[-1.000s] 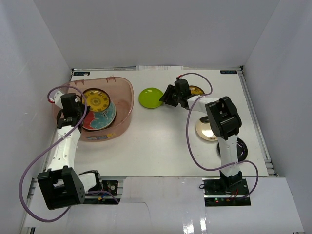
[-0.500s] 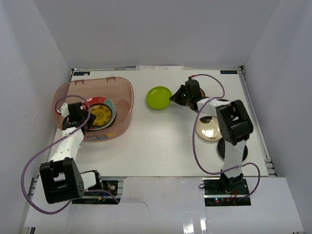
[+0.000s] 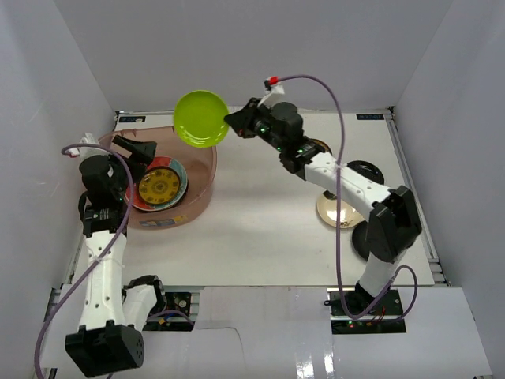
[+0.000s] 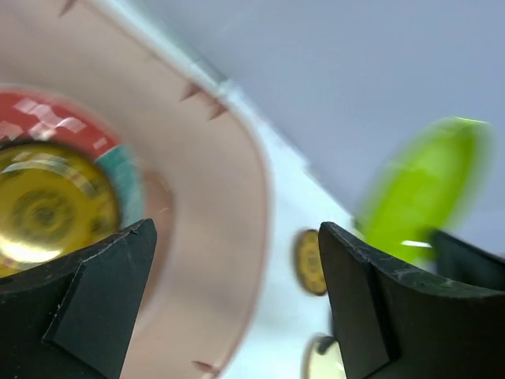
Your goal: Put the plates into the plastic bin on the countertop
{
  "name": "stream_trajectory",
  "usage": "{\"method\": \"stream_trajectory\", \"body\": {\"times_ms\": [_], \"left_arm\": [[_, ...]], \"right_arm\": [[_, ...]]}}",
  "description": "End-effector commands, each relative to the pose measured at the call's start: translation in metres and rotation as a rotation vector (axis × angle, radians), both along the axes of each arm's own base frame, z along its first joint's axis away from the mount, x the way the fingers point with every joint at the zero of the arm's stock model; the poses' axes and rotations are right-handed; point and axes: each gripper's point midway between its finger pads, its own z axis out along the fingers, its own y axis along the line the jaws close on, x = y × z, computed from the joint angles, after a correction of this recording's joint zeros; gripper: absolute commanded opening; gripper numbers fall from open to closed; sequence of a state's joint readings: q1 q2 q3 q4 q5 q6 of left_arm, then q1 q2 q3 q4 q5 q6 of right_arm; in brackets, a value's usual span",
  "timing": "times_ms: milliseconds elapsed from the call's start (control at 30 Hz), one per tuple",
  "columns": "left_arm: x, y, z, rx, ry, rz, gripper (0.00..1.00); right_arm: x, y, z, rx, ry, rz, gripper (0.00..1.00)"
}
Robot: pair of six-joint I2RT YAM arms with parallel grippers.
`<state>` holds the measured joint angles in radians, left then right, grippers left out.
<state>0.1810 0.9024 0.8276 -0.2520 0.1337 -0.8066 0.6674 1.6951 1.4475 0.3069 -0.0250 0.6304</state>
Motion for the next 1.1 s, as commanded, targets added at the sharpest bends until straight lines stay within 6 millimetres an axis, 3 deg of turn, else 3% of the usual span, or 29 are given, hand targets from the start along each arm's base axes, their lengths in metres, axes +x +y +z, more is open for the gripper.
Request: {"method": "stream_trajectory", "body": {"times_ms": [0, 33, 67, 100, 133, 233, 267, 300, 367, 500, 600, 633, 700, 733, 767, 800, 833, 867, 900, 933, 967, 1000, 1033, 1067], "left_arm": [[-0.018, -0.037, 0.085, 0.043, -0.216, -0.204, 0.95], [-0.026, -0.045, 0.107, 0.066, -0.259, -0.234, 0.96], [-0.03, -0.05, 0.117, 0.075, -0.281, -0.256, 0.97], [-0.035, -0.055, 0.128, 0.084, -0.306, -0.281, 0.98], [-0.043, -0.067, 0.145, 0.093, -0.348, -0.345, 0.98], [-0.058, -0.09, 0.163, 0.102, -0.399, -0.458, 0.98], [-0.063, -0.095, 0.169, 0.105, -0.416, -0.48, 0.98], [-0.066, -0.102, 0.171, 0.101, -0.425, -0.51, 0.98], [-0.073, -0.109, 0.17, 0.094, -0.43, -0.55, 0.98], [-0.081, -0.12, 0.163, 0.071, -0.419, -0.613, 0.98], [-0.084, -0.13, 0.154, 0.023, -0.387, -0.681, 0.98], [-0.084, -0.132, 0.152, 0.004, -0.376, -0.69, 0.98], [-0.084, -0.136, 0.146, -0.041, -0.362, -0.706, 0.98], [-0.084, -0.137, 0.144, -0.051, -0.359, -0.711, 0.98], [-0.085, -0.138, 0.145, -0.055, -0.363, -0.71, 0.98], [-0.082, -0.139, 0.144, -0.074, -0.357, -0.706, 0.98], [-0.086, -0.15, 0.144, -0.087, -0.355, -0.746, 0.98], [-0.086, -0.154, 0.145, -0.096, -0.352, -0.759, 0.98], [-0.085, -0.161, 0.143, -0.102, -0.346, -0.776, 0.98], [-0.084, -0.178, 0.14, -0.1, -0.335, -0.811, 0.98], [-0.082, -0.188, 0.136, -0.1, -0.32, -0.826, 0.98], [-0.095, -0.218, 0.13, -0.109, -0.3, -0.912, 0.98], [-0.083, -0.234, 0.114, -0.089, -0.254, -0.903, 0.98], [-0.083, -0.252, 0.102, -0.074, -0.223, -0.926, 0.98]], "right_arm": [[-0.003, 0.053, -0.038, -0.099, 0.035, 0.041, 0.08], [-0.009, 0.07, -0.043, -0.101, 0.045, 0.069, 0.08], [-0.009, 0.081, -0.03, -0.078, 0.029, 0.086, 0.08], [-0.006, 0.095, -0.05, -0.1, 0.056, 0.101, 0.08], [-0.01, 0.107, -0.054, -0.106, 0.061, 0.115, 0.08], [-0.013, 0.144, -0.062, -0.159, 0.042, 0.144, 0.08], [-0.014, 0.153, -0.044, -0.162, 0.022, 0.149, 0.08], [-0.016, 0.171, -0.073, -0.212, 0.044, 0.157, 0.08], [-0.017, 0.187, -0.09, -0.244, 0.061, 0.163, 0.08], [-0.023, 0.203, -0.118, -0.246, 0.105, 0.144, 0.09], [-0.032, 0.211, -0.135, -0.231, 0.153, 0.178, 0.27], [-0.034, 0.212, -0.133, -0.225, 0.157, 0.187, 0.53], [-0.037, 0.207, -0.106, -0.204, 0.123, 0.194, 0.66], [-0.039, 0.199, -0.105, -0.22, 0.119, 0.188, 0.7], [-0.041, 0.188, -0.061, -0.166, 0.061, 0.18, 0.71], [-0.038, 0.176, -0.046, -0.16, 0.028, 0.17, 0.7], [-0.039, 0.162, -0.053, -0.185, 0.036, 0.164, 0.7], [-0.047, 0.138, -0.008, -0.142, -0.016, 0.153, 0.69], [-0.041, 0.116, 0.0, -0.143, -0.028, 0.121, 0.67], [-0.042, 0.092, -0.029, -0.198, -0.002, 0.102, 0.61], [-0.056, 0.056, 0.016, -0.141, -0.063, 0.072, 0.56], [-0.047, 0.021, 0.014, -0.147, -0.068, 0.007, 0.43], [-0.062, -0.023, 0.003, -0.162, -0.064, -0.045, 0.33], [-0.049, -0.071, -0.004, -0.168, -0.044, -0.152, 0.21]]}}
